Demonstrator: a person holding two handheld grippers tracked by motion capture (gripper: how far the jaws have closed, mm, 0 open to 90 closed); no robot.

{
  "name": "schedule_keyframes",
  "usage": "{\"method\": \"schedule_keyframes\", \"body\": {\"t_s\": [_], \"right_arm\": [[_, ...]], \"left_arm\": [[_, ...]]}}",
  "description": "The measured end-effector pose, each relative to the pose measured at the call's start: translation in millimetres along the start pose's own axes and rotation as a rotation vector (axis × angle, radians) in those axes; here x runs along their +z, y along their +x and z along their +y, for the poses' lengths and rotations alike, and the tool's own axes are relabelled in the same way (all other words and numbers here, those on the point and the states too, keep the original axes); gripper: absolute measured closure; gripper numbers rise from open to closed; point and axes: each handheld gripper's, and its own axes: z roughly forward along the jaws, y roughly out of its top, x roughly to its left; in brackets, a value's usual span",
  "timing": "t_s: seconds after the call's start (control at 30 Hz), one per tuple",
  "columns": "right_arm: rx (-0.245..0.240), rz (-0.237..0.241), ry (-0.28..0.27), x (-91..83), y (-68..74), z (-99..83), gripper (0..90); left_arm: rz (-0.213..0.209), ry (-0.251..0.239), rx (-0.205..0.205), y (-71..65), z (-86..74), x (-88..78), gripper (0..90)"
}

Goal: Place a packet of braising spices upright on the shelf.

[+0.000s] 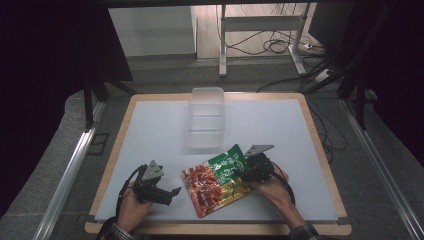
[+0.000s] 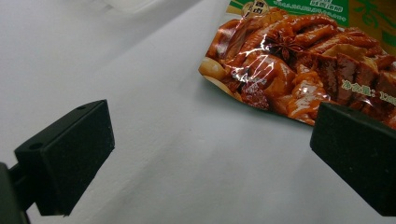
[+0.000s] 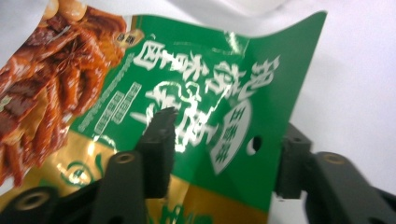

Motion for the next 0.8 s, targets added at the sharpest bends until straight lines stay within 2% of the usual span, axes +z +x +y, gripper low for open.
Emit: {"method": "schedule_keyframes", "body": {"t_s": [0.1, 0.2, 0.37, 0.4, 0.53, 0.63, 0.8], "right_arm": [[-0.028, -0.016, -0.001, 1.9, 1.0, 4.0, 62.5], [-0.052, -0.032, 0.005, 1.1, 1.0, 5.7, 77.8], [-0.029, -0.014, 0.037, -0.2, 1.0, 7.5, 88.3], [-0.037, -0.006, 0.027, -1.6, 1.7, 8.3, 88.7], [-0.076, -0.029, 0.016, -6.6, 8.6, 13.2, 89.0], [-0.072, -0.026, 0.008, -10.2, 10.0, 15.6, 89.0], [-0.047, 0.01, -0.01, -19.8, 7.6, 18.7, 89.0]], "left_arm": [[0.0, -0.001, -0.001, 0.2, 0.0, -0.2, 0.0], [0.0, -0.006, -0.002, 0.4, 0.0, -0.9, 0.0], [0.003, -0.017, -0.009, 0.8, -0.1, -2.2, 0.0], [0.004, -0.018, -0.009, 0.9, -0.1, -2.4, 0.0], [0.004, -0.016, -0.006, 1.1, -0.1, -2.5, 0.0], [0.006, -0.017, -0.008, 1.2, -0.2, -2.8, 0.0], [0.01, -0.023, -0.013, 1.0, 0.0, -3.1, 0.0]]}}
